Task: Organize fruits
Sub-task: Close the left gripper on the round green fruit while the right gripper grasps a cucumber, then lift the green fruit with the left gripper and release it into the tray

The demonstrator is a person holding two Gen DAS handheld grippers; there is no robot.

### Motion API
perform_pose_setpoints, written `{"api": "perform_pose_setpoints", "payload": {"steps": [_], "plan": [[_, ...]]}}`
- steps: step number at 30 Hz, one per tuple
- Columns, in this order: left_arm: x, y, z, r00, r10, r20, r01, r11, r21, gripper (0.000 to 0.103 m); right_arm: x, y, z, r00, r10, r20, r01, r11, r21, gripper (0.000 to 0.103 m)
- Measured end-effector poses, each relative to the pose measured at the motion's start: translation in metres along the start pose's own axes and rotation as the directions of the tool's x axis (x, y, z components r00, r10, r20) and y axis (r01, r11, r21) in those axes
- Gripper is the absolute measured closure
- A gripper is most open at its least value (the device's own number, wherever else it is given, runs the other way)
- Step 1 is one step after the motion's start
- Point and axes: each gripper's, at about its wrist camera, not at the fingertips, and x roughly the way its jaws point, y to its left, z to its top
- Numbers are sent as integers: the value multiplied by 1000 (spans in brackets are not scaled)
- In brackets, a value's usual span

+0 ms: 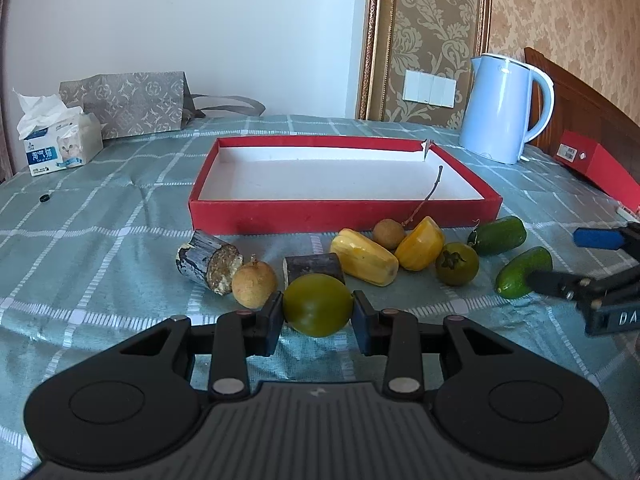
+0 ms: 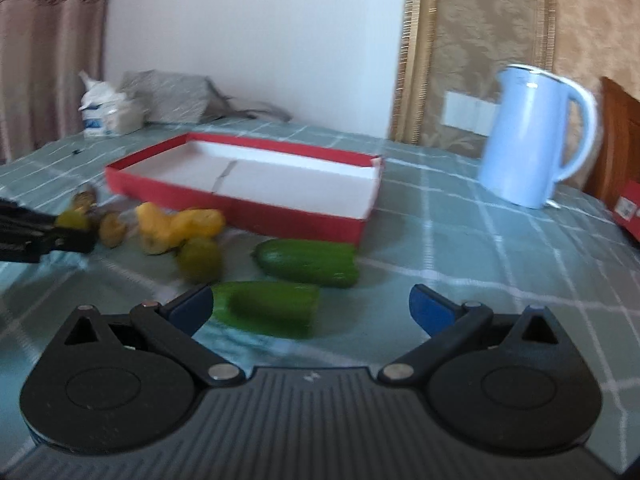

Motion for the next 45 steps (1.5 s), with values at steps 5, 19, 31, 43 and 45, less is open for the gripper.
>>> {"api": "perform_pose_setpoints", "payload": {"steps": [5, 19, 31, 43, 45], "plan": [[-2, 0, 0, 1000, -4, 5, 4, 1000, -3, 68, 13, 21, 4, 999, -14, -39, 13, 1000, -25, 0], [-4, 5, -4, 1000, -18, 3, 18, 1000, -18, 68, 45, 8, 4, 983, -20, -184, 41, 993, 108, 0], [-10, 4, 0, 999, -11, 30, 11, 1000, 3, 68, 36, 13, 6, 992, 18, -127, -4, 994, 111, 33], [-19, -1, 7, 998, -9, 68, 6, 999, 35, 68, 22, -1, 5, 1000, -3, -27, 8, 981, 194, 33], [-18, -3, 15, 997, -4, 78, 0, 999, 51, 68, 21, -5, 5, 1000, -4, -9, 6, 976, 219, 33]]}}
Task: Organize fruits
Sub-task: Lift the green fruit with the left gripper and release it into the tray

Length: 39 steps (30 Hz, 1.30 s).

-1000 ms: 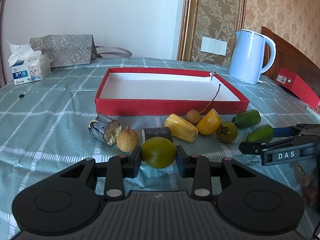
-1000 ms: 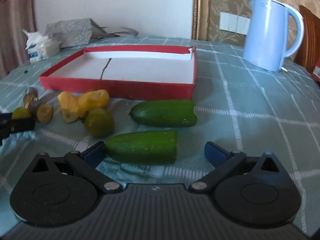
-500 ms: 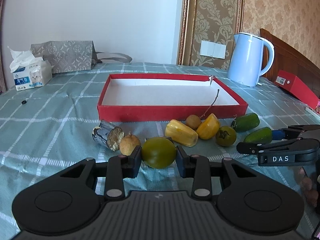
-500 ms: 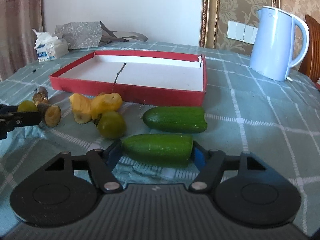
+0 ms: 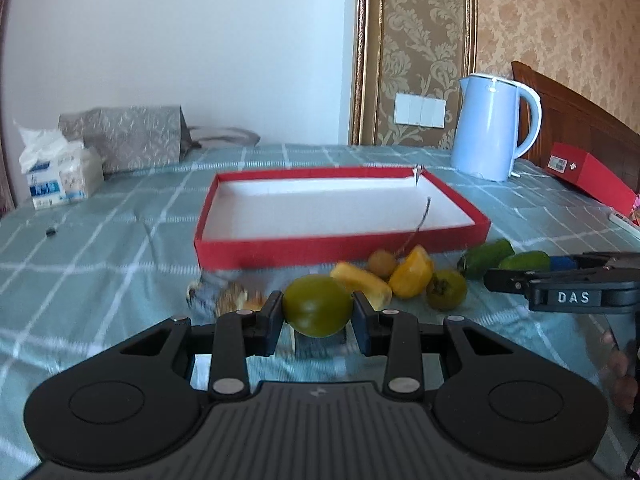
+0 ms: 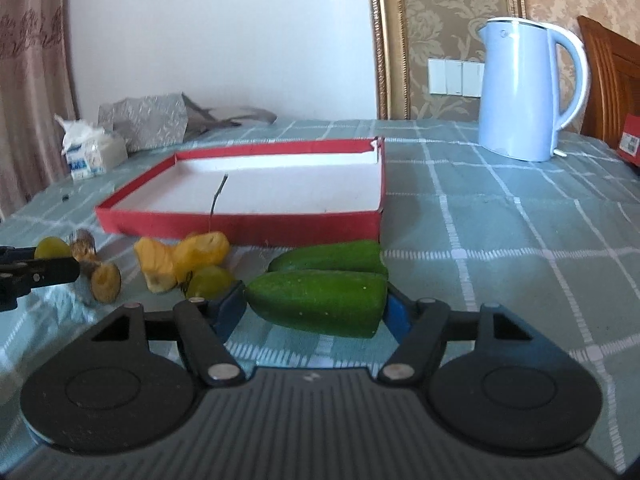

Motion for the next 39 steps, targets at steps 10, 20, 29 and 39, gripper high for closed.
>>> {"api": "perform_pose_setpoints", "payload": {"steps": [10, 20, 29, 39], "plan": [[57, 10, 66, 999, 41, 24, -41, 999, 30, 68, 2, -14, 2, 999, 24, 22, -26, 995, 92, 33], [150, 26, 85, 988, 58, -143, -59, 998, -1, 67, 8, -22, 2, 999, 45, 13, -47, 991, 128, 33], [157, 34, 81, 991, 45, -129, -51, 998, -38, 25, 10, -22, 3, 998, 59, 8, -60, 990, 127, 33], [72, 31, 67, 990, 108, 91, -103, 993, -61, 17, 9, -22, 2, 998, 57, 12, -58, 991, 123, 33]]}}
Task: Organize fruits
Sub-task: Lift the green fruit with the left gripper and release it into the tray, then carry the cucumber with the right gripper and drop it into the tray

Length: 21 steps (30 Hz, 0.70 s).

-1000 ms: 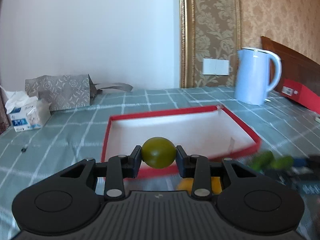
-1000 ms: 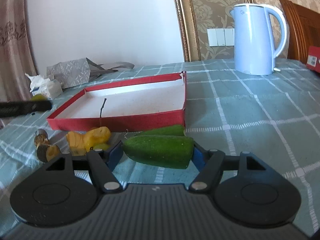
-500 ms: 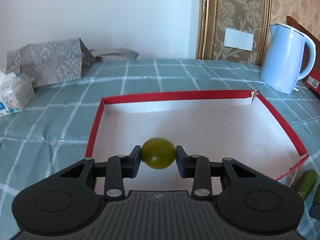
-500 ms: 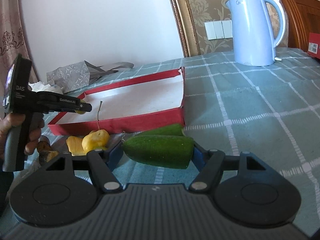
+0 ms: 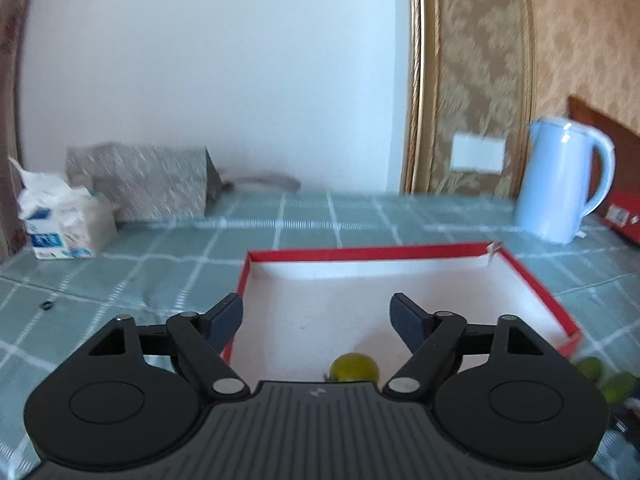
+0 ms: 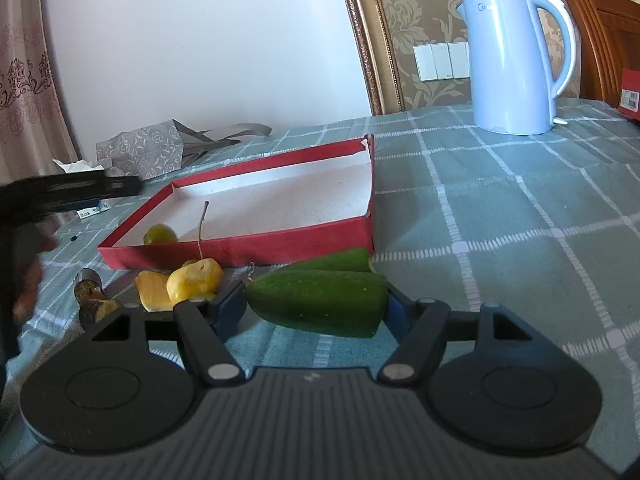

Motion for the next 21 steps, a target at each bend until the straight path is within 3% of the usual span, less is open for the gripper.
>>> {"api": "perform_pose_setpoints", "payload": {"steps": [4, 10, 21], "plan": [[-45, 2, -24, 997, -56, 59, 55, 998, 15, 16, 1, -1, 0, 1000, -4, -4, 4, 1000, 8, 33], [-75, 2, -55, 989, -149, 23, 149, 989, 26, 15, 0, 0, 0, 1000, -19, 1, 19, 1000, 4, 33], [-73, 7, -87, 985, -140, -101, 138, 990, -31, 15, -5, 3, -1, 998, -54, 31, 55, 998, -6, 33]]}}
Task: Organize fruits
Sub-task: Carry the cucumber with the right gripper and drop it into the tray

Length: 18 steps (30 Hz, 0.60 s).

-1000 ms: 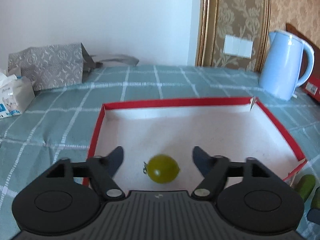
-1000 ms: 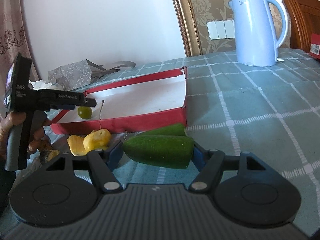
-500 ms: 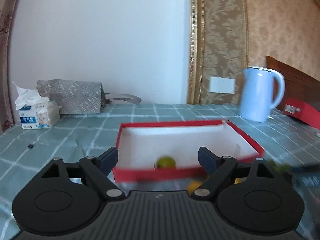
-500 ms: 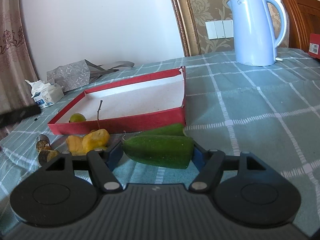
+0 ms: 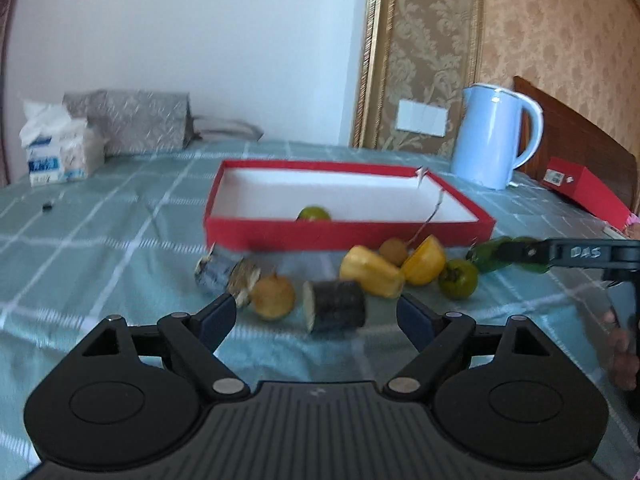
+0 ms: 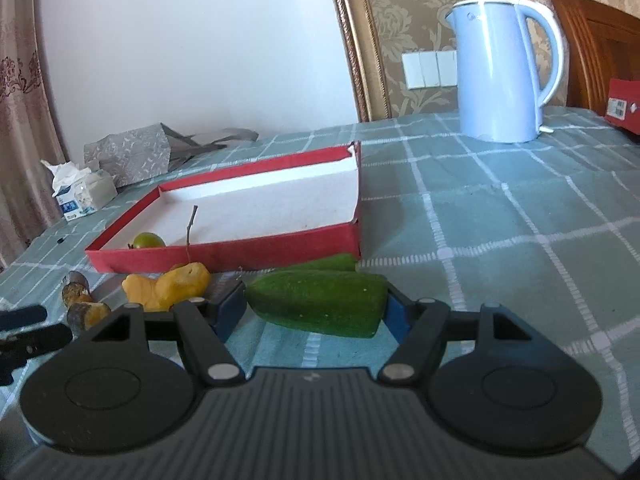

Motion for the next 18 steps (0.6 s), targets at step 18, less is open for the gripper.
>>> {"api": "perform_pose_setpoints", "payload": {"steps": [18], "plan": [[9, 21, -1, 993, -85, -80, 77, 991, -106, 3, 16, 30, 56, 990, -58, 127, 81, 979, -184, 33]]}}
